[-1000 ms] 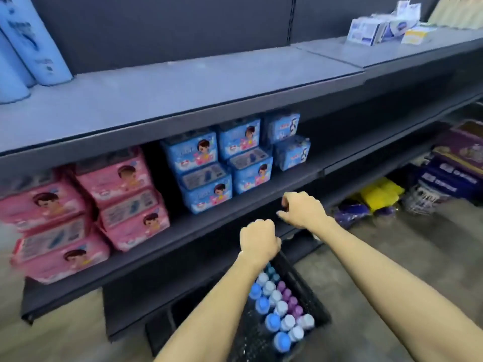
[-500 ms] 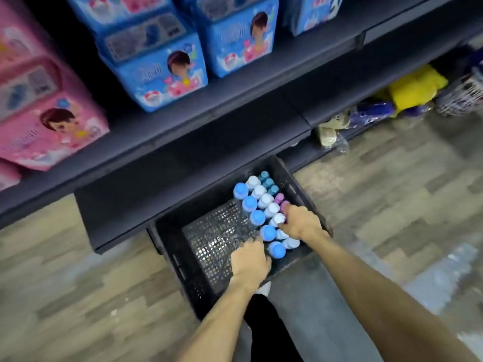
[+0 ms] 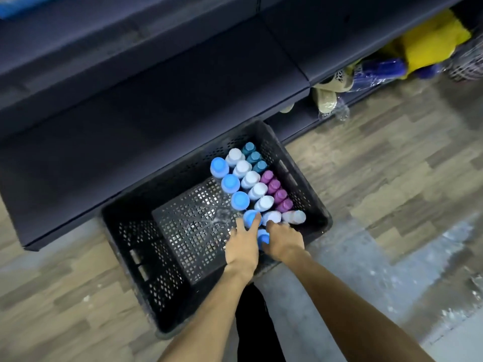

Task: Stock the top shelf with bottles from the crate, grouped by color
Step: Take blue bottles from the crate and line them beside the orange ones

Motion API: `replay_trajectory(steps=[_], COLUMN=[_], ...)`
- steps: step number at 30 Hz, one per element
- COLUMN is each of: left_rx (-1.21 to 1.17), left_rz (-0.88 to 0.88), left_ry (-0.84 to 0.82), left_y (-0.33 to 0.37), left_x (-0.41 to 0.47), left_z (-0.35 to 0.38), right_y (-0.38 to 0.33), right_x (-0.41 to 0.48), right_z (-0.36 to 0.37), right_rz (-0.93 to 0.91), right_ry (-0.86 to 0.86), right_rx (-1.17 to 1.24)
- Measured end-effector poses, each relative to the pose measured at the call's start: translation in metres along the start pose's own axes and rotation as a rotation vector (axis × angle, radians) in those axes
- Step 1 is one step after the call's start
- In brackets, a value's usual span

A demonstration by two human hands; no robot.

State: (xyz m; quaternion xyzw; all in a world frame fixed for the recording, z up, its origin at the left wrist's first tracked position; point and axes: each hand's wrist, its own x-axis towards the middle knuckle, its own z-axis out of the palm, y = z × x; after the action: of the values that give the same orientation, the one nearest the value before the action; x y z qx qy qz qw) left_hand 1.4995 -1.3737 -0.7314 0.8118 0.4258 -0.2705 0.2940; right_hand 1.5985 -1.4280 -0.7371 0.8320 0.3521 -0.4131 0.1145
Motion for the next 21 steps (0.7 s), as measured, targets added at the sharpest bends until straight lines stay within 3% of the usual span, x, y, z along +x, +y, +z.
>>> replay_trajectory(steps=[9,15,21], left_rx=[0.079,-0.066,-0.01], left_rz=[0.094,0.099,0.196], left_ry=[-0.06,0.087,0.183], left_y=[-0.003,0.0,-0.013], left_x=[0.034,0.045,0.053], left_z=[0.015,0.025,0.03], right_y=[0.003,0.002,-0.001], right_x=[0.013,0.024,0.032], right_z=[0.024,0.031,0.039], right_rz=[-0.009,-0.017,-0.008], right_ry=[0.029,0.003,0.046], right_rx=[-0.075,-0.075,0.018])
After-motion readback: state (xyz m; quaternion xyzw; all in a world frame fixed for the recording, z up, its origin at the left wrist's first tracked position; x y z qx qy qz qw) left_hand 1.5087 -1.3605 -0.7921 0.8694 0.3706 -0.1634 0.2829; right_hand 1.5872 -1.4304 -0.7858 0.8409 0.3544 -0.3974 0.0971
